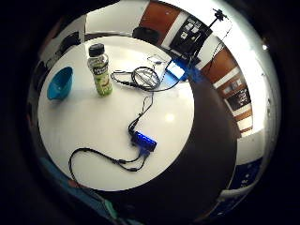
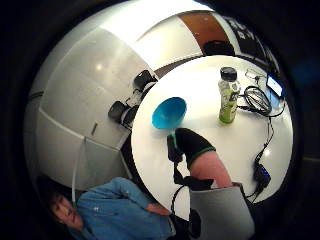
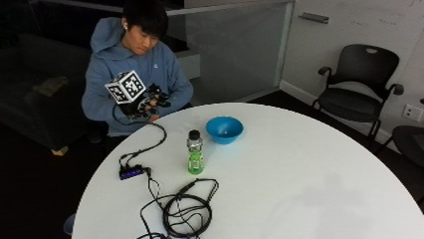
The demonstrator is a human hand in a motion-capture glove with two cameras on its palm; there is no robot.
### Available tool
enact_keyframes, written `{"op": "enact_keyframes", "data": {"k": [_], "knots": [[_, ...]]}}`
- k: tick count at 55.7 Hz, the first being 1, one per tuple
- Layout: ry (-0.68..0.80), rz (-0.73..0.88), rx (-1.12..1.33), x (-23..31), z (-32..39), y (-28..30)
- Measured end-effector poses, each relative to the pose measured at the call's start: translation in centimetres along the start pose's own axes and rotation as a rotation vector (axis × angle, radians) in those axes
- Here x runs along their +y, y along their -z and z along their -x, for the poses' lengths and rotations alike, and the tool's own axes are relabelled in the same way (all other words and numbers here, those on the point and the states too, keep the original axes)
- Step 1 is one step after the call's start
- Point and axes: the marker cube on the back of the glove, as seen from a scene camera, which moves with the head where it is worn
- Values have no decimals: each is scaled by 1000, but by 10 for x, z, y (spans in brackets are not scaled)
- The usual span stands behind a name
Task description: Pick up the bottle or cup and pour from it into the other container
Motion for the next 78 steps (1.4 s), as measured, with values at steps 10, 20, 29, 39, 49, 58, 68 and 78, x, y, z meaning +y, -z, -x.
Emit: {"op": "enact_keyframes", "data": {"k": [10,20,29,39,49,58,68,78], "knots": [[-54,6,-142,2,-30,-19],[-95,3,-277,-9,-55,-35],[-115,-1,-450,-25,-73,-53],[-147,-19,-640,-41,-91,-77],[-172,-29,-734,-54,-106,-94],[-189,-10,-814,-60,-109,-112],[-180,31,-834,-71,-100,-138],[-176,49,-933,-78,-80,-165]]}}
